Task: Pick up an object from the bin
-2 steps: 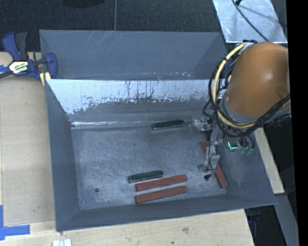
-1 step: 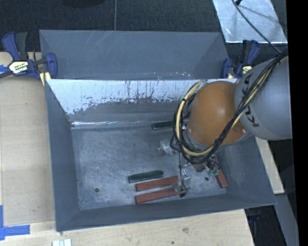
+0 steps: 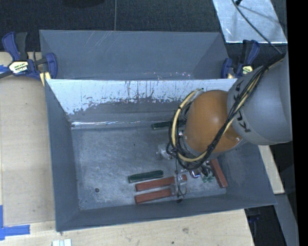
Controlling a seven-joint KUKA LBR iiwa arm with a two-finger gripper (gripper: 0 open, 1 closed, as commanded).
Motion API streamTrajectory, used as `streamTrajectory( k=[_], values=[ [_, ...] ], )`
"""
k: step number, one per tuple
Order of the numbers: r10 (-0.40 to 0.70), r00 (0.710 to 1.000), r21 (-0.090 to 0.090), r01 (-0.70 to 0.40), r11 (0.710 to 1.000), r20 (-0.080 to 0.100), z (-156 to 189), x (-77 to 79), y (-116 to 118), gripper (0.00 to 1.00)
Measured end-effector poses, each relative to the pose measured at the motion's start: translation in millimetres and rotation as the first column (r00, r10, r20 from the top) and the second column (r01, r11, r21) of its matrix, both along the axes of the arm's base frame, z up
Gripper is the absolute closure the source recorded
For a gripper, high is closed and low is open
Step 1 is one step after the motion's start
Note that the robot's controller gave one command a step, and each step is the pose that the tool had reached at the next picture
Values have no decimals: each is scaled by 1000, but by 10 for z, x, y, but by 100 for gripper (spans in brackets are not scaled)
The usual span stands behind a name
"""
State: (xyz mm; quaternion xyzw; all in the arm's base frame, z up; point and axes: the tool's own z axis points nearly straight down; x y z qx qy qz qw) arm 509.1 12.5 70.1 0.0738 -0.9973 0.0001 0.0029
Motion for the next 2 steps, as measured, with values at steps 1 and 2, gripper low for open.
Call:
streamTrajectory(
  k=[1,2],
  values=[
    [1,1000,1,-1,1000,8,21,21,6,100],
    [3,1000,2,-3,1000,12,333,-58,212,100]
  ],
)
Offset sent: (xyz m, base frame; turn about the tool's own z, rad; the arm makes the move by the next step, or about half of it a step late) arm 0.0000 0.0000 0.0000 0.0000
